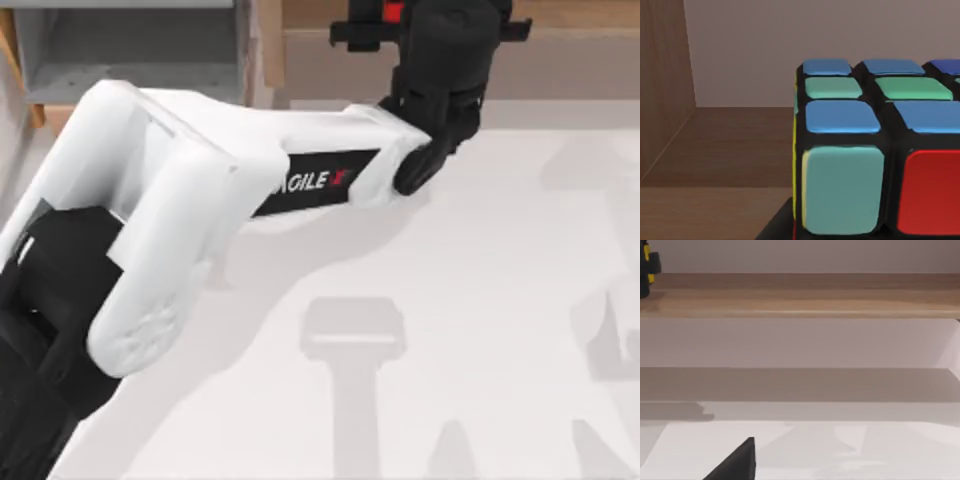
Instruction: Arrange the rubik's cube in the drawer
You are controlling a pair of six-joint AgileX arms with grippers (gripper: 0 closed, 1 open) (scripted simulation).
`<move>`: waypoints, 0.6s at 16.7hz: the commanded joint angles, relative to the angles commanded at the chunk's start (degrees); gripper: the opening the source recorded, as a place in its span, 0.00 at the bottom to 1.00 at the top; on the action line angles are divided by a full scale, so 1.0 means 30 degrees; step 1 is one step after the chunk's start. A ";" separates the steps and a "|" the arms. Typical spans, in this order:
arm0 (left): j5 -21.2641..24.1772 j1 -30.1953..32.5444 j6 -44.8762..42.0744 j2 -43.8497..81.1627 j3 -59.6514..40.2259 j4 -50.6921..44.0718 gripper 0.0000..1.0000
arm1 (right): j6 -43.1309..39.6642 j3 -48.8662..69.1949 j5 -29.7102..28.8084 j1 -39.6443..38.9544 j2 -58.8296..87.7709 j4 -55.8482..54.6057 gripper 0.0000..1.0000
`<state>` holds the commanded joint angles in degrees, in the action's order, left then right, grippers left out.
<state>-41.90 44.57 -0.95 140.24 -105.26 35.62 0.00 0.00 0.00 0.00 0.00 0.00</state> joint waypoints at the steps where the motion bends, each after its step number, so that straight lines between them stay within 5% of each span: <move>1: 0.0064 0.0043 -0.0048 -0.0041 -0.0073 -0.0108 0.00 | 0.0000 0.0000 0.0000 0.0000 0.0000 0.0000 1.00; 10: 0.3828 0.2480 -0.3092 -0.1273 -0.3188 -0.7683 0.00 | 0.0000 0.0000 0.0000 0.0000 0.0000 0.0000 1.00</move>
<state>-30.42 52.01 -10.23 136.42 -114.83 12.57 0.00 0.00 0.00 0.00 0.00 0.00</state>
